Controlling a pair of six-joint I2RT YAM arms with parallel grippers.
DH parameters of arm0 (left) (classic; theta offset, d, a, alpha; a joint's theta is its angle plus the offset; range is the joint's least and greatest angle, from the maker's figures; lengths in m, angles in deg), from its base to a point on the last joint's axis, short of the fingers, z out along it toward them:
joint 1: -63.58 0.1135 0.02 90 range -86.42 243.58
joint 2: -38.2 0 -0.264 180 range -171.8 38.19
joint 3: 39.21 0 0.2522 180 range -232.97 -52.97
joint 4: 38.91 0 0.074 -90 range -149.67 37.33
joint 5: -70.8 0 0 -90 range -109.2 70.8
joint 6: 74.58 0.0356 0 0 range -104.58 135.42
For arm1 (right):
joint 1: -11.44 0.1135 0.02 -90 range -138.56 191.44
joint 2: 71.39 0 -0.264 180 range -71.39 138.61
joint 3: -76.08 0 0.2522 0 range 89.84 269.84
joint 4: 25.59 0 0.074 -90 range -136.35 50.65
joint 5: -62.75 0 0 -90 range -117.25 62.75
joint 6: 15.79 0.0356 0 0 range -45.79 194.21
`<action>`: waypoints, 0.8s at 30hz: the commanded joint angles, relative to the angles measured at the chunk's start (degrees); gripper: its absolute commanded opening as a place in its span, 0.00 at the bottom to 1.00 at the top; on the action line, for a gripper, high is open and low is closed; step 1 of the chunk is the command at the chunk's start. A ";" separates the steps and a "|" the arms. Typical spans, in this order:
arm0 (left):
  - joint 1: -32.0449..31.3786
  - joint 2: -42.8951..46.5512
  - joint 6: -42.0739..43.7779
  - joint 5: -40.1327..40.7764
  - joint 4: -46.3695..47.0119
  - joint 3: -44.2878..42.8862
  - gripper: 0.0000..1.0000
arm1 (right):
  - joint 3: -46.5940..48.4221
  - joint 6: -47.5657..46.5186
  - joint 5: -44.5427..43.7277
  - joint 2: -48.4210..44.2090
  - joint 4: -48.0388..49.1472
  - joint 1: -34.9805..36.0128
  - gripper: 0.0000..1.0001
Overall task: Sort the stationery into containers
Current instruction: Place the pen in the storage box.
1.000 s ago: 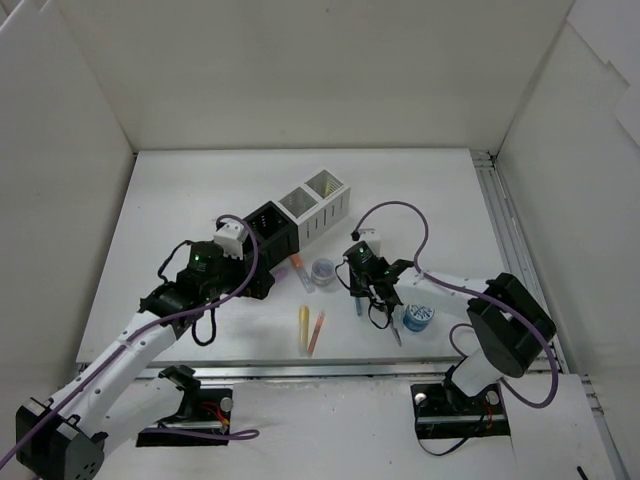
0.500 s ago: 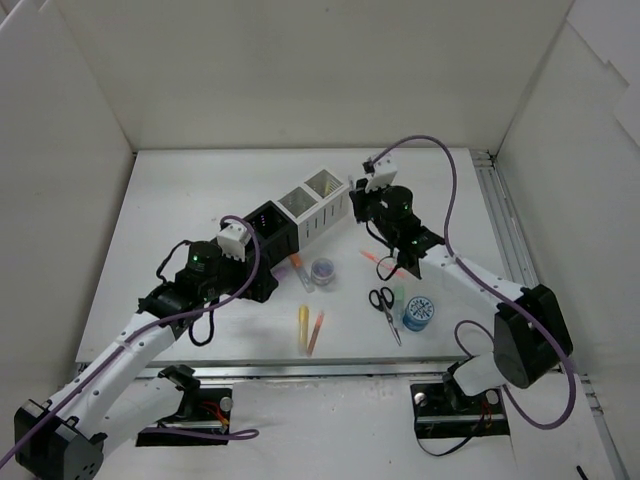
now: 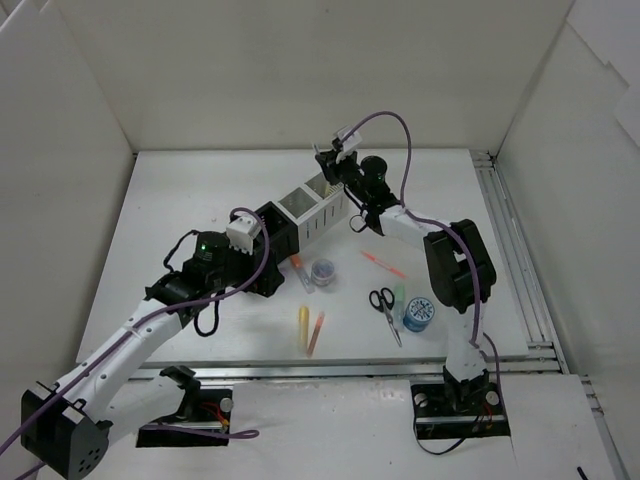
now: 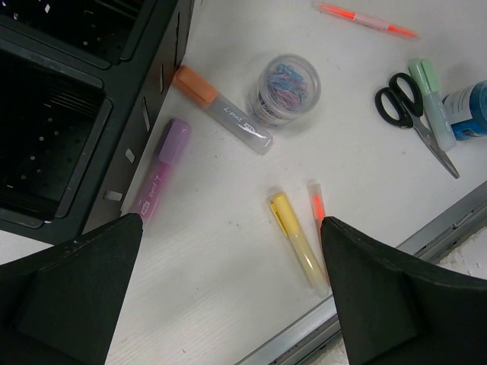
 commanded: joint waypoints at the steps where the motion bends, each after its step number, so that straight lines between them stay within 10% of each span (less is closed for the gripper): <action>1: -0.25 -0.26 0.49 0.17 1.19 -3.52 0.99 | 2.15 1.16 1.79 0.14 12.53 -0.29 0.00; 15: -5.95 -6.14 -0.47 2.37 1.10 -4.40 0.99 | -7.77 4.24 1.26 -5.12 16.67 -0.38 0.43; 22: -13.07 -11.07 -1.18 5.53 2.51 -6.07 1.00 | -18.23 9.68 -4.45 -17.95 16.50 -0.47 0.98; 24: -15.09 -13.35 -0.91 5.88 3.65 -6.68 1.00 | -24.20 11.27 -9.96 -24.09 16.32 -0.21 0.98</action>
